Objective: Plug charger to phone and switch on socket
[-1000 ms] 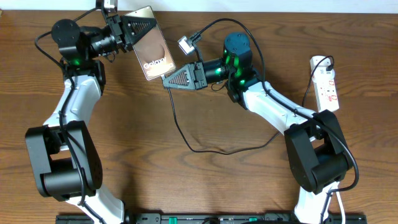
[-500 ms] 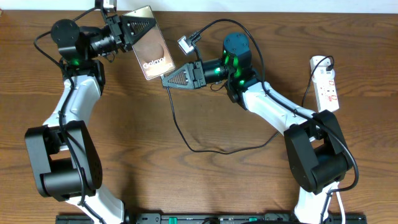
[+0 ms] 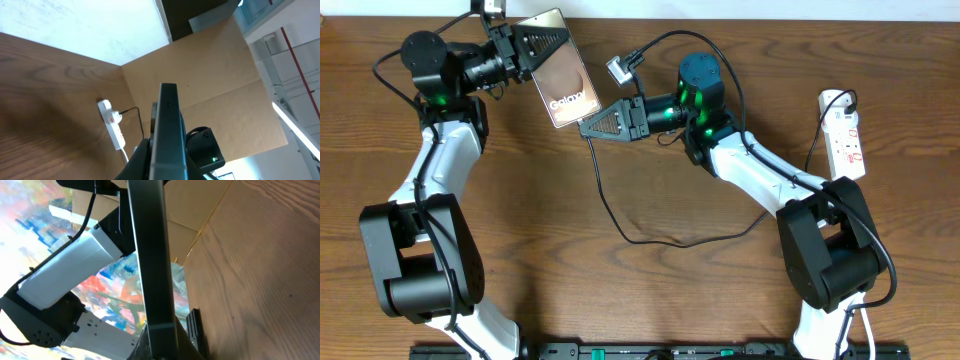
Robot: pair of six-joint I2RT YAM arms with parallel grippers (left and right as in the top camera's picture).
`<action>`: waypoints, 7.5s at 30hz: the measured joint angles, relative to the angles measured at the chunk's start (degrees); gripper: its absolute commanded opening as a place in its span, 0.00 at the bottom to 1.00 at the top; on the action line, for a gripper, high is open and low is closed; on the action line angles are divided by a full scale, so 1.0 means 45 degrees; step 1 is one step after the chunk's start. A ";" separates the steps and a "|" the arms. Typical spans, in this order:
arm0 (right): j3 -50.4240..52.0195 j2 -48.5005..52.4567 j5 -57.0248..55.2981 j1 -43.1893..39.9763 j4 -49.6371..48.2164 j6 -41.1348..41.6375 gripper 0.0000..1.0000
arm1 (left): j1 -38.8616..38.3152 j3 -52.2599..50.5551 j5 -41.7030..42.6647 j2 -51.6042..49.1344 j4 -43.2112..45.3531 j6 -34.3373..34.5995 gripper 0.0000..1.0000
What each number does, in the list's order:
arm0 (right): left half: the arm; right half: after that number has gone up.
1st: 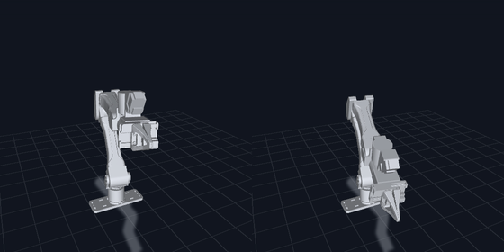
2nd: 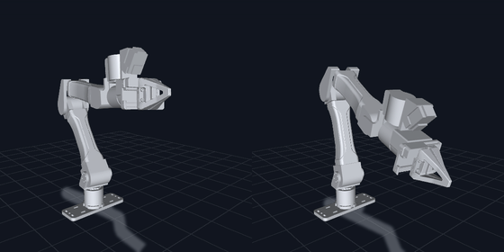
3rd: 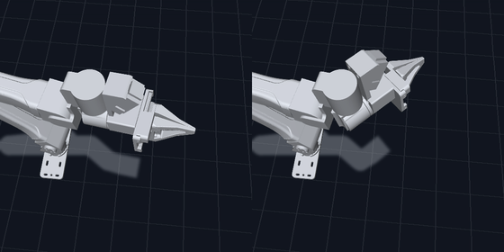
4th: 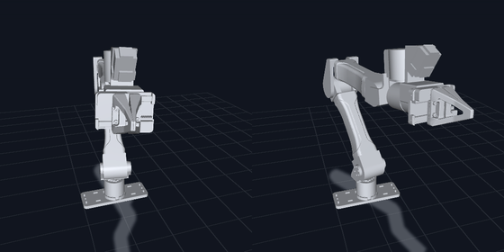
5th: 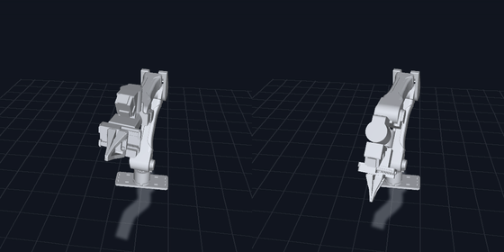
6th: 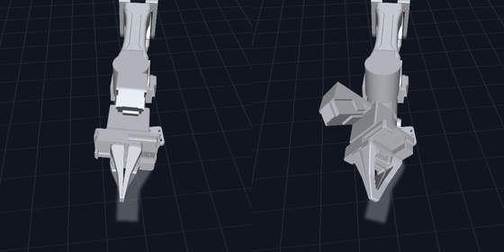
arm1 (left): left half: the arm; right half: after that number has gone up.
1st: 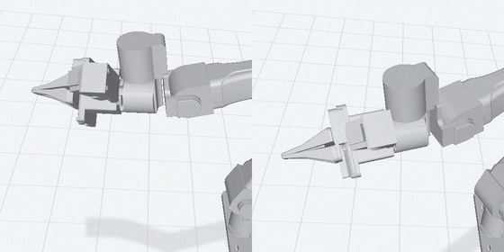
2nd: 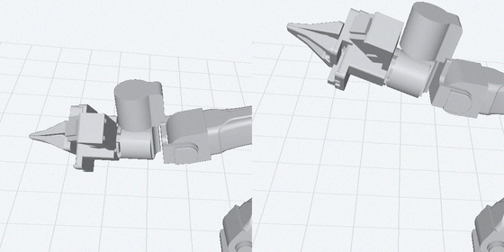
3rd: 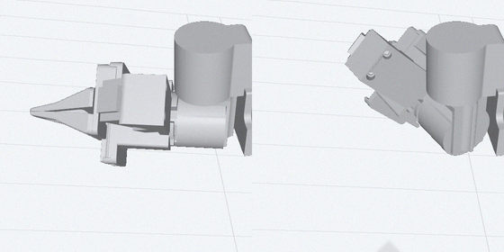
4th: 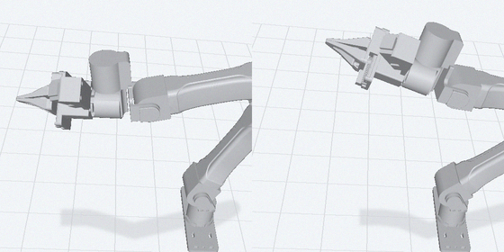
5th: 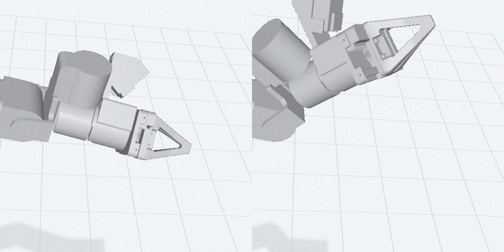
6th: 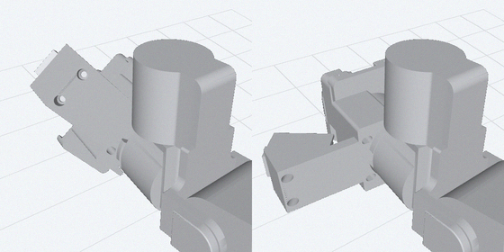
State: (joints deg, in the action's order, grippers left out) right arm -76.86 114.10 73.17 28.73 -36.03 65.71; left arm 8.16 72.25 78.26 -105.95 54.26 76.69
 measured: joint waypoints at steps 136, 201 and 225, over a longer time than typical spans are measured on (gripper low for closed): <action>-0.0908 -0.4702 -1.5076 -0.1258 1.7005 -0.7218 0.99 | 0.2132 -0.6120 -0.6858 0.0019 -1.1783 -0.9583 0.09; -0.0908 -0.4702 -1.5076 -0.1258 1.7097 -0.7218 0.99 | 0.2089 -0.5474 -0.7320 0.0801 -1.5081 -0.9680 0.58; -0.0908 -0.4702 -1.5130 -0.1258 1.7146 -0.7218 0.99 | 0.2089 -0.5304 -0.7873 0.1010 -1.6582 -0.9675 0.58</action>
State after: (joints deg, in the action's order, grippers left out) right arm -80.95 92.95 5.08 23.07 41.12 33.23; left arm 17.56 48.38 42.83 -101.41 -20.36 33.15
